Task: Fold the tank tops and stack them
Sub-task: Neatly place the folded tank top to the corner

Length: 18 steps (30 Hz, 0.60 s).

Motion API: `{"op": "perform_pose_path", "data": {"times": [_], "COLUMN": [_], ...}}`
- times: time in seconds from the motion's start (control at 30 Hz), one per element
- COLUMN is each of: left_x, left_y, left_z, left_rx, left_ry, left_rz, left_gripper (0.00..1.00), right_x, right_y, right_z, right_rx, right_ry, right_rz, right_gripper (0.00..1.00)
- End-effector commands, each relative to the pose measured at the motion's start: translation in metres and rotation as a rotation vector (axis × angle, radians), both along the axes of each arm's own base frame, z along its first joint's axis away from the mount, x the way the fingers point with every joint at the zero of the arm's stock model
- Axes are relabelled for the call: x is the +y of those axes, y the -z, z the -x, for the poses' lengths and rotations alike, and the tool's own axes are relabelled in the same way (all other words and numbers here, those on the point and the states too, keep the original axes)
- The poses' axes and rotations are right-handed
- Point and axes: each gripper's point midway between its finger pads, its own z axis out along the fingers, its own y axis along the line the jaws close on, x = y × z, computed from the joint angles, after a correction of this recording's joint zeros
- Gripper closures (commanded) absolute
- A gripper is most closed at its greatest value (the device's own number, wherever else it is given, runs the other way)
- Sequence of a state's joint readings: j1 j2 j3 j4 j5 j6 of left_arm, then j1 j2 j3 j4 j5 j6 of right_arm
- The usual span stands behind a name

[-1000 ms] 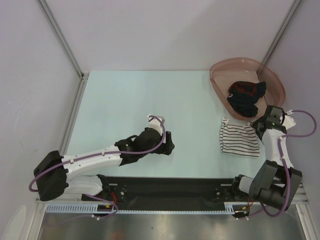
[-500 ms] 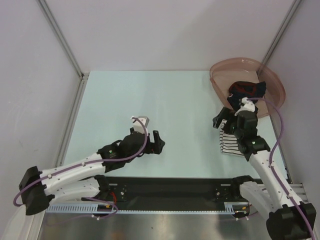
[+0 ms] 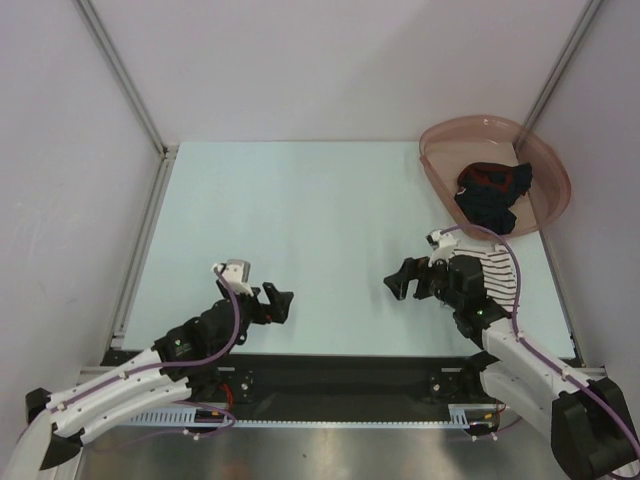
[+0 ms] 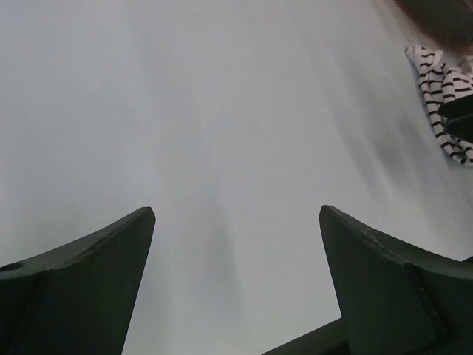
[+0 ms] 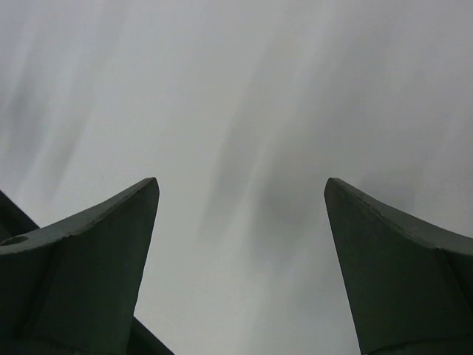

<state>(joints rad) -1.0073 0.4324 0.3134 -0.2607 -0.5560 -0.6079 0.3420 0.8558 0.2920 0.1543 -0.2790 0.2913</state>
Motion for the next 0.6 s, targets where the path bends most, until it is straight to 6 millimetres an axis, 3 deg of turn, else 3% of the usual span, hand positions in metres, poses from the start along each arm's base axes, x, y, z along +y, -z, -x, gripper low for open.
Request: {"op": "perform_pose_path", "data": {"times": [0.0, 0.57], "left_x": [0.005, 0.0071], "left_y": [-0.0021, -0.0087], "left_z": [-0.0036, -0.0062], "left_rx": [-0.075, -0.104], "left_ry": [0.013, -0.002], "left_rz": [-0.033, -0.018], "left_gripper": [0.0, 0.0], "right_x": [0.018, 0.019], "right_y": [-0.0347, -0.044], "right_z": [-0.0094, -0.0047], "right_rx": [-0.193, -0.223], "right_ry": [-0.066, -0.067], "right_rz": [-0.013, -0.029], "right_gripper": [0.0, 0.0]}}
